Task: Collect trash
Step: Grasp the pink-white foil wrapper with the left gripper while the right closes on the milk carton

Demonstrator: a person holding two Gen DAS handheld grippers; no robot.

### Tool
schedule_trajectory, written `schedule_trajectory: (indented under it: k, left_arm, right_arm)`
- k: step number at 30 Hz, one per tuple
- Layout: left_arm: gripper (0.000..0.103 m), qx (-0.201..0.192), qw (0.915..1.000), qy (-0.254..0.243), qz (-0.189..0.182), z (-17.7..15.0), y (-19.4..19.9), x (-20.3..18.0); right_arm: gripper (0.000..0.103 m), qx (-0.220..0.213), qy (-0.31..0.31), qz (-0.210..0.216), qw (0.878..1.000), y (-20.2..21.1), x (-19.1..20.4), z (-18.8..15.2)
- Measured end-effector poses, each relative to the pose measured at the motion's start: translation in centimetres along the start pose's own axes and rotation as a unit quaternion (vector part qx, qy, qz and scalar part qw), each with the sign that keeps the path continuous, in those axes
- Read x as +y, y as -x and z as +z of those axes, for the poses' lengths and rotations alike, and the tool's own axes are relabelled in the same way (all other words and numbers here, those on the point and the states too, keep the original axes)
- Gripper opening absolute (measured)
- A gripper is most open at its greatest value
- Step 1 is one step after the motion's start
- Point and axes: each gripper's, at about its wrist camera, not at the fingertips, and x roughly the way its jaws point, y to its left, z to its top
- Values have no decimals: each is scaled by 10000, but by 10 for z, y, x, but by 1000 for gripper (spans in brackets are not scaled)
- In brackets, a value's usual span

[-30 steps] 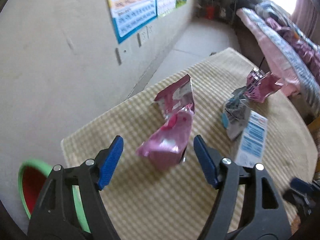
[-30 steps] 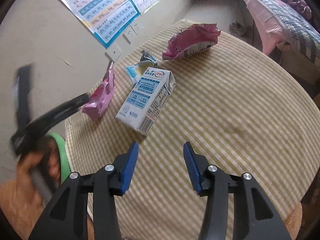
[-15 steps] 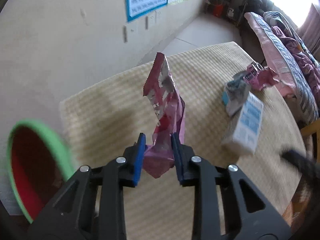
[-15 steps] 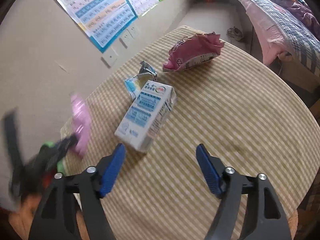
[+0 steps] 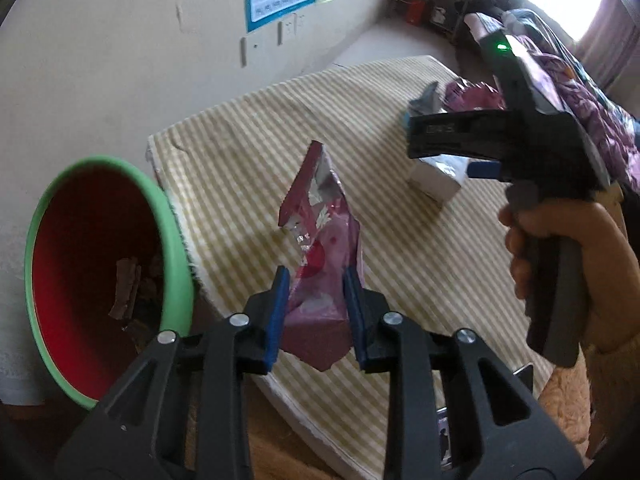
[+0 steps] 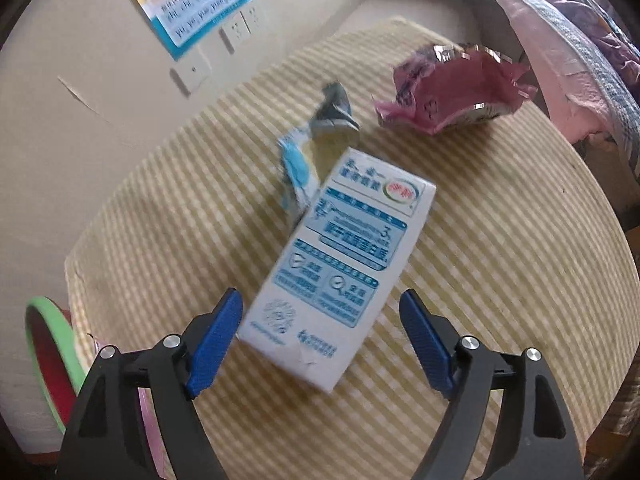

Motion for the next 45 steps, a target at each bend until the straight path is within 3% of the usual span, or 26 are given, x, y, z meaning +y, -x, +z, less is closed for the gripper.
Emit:
schedule_trajectory:
  k: [2, 6, 11, 17, 20, 25, 26, 30, 32, 33, 38, 45]
  left_arm:
    - [27, 10, 10000, -40, -14, -1, -2, -3]
    - [34, 113, 9999, -18, -26, -3, -11, -3]
    - [47, 194, 9998, 12, -14, -8, -19, -5]
    - [47, 298, 9995, 55, -27, -11, -26, -6]
    - [47, 318, 9995, 20, 10, -13, -28, -8]
    - [47, 380, 9992, 76, 26, -17, -29, -6]
    - [46, 379, 9993, 76, 16, -17, -29, -6]
    - [27, 422, 9991, 20, 54, -20, -31, -7]
    - [18, 403, 9992, 40, 68, -21, -30, -6]
    - [14, 385, 9992, 46, 81, -21, -29, -6]
    - [6, 141, 9997, 70, 209, -17, -18, -3]
    - [4, -101, 9997, 54, 218, -11, -3, -4]
  right_arm:
    - [65, -74, 80, 171, 9998, 4, -6, -5]
    - [60, -58, 525, 253, 9983, 14, -12, -20]
    - [58, 137, 718, 612, 9954, 26, -38, -52]
    - [60, 213, 710, 681, 9949, 39, -57, -83]
    - [67, 188, 468, 669, 9965, 43, -62, -88]
    - [68, 81, 472, 683, 9965, 52, -58, -92]
    - [68, 44, 537, 662, 9964, 52, -55, -92]
    - [67, 95, 568, 586, 9966, 47, -52, -95]
    - [56, 75, 592, 529, 9968, 45, -52, -95]
    - [55, 44, 641, 523, 9966, 45, -53, -96]
    - [55, -74, 694, 574, 9959, 51, -55, -98]
    - [54, -280, 692, 789, 9941, 72, -55, -98]
